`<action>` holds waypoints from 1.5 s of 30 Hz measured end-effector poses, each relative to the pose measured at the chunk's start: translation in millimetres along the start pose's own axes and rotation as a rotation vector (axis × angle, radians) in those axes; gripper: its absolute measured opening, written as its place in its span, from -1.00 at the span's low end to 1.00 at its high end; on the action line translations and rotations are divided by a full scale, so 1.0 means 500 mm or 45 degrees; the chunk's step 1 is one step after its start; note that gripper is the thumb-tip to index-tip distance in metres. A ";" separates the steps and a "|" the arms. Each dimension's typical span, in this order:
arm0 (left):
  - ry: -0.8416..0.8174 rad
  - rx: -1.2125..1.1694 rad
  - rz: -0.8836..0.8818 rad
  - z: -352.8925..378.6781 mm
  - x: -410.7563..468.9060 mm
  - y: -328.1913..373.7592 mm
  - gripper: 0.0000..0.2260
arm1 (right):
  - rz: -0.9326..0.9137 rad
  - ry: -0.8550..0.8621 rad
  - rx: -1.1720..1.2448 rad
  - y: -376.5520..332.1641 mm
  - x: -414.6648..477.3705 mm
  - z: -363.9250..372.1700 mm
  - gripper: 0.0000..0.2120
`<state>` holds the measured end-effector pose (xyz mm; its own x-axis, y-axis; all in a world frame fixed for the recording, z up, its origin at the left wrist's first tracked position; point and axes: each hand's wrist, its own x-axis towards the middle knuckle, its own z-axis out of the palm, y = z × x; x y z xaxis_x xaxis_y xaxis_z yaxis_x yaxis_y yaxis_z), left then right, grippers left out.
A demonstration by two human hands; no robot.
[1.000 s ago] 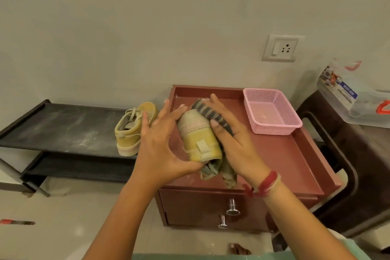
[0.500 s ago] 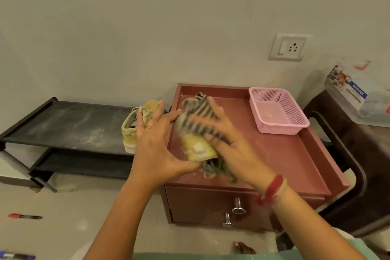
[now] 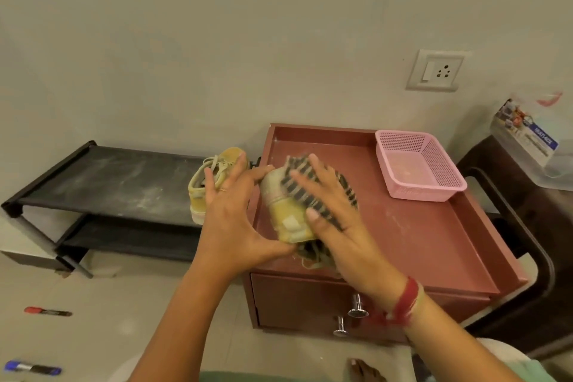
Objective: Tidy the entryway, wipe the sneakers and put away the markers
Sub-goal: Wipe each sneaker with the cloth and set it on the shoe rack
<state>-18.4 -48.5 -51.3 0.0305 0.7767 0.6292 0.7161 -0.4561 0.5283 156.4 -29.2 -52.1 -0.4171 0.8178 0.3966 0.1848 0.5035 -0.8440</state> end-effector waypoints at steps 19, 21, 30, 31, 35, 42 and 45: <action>-0.179 0.079 -0.250 -0.057 -0.051 -0.062 -0.16 | 0.426 0.128 0.129 0.095 0.067 0.054 -0.38; -0.171 0.146 -0.291 -0.060 -0.060 -0.069 -0.16 | 0.411 0.098 0.035 0.082 0.073 0.069 -0.67; -0.260 -0.063 -0.321 -0.054 -0.090 -0.096 -0.26 | 0.272 0.011 -0.498 0.072 0.073 0.098 -0.66; -0.253 -0.029 -0.300 -0.045 -0.088 -0.094 -0.27 | 0.224 -0.012 -0.476 0.062 0.072 0.097 -0.67; -0.234 0.015 -0.243 -0.017 -0.072 -0.084 -0.37 | -0.013 -0.296 -0.669 0.047 0.032 0.106 -0.61; -0.252 0.252 -0.252 0.018 -0.074 -0.065 -0.27 | 0.349 -0.006 -0.659 0.117 0.055 0.049 -0.66; -0.257 0.309 -0.241 0.031 -0.073 -0.060 -0.22 | 0.193 -0.149 -0.586 0.096 0.018 0.075 -0.61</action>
<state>-30.0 -56.2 -99.0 0.0012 0.9186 0.3952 0.8660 -0.1985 0.4589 128.3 -8.3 -102.7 -0.4472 0.8677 0.2168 0.6135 0.4740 -0.6316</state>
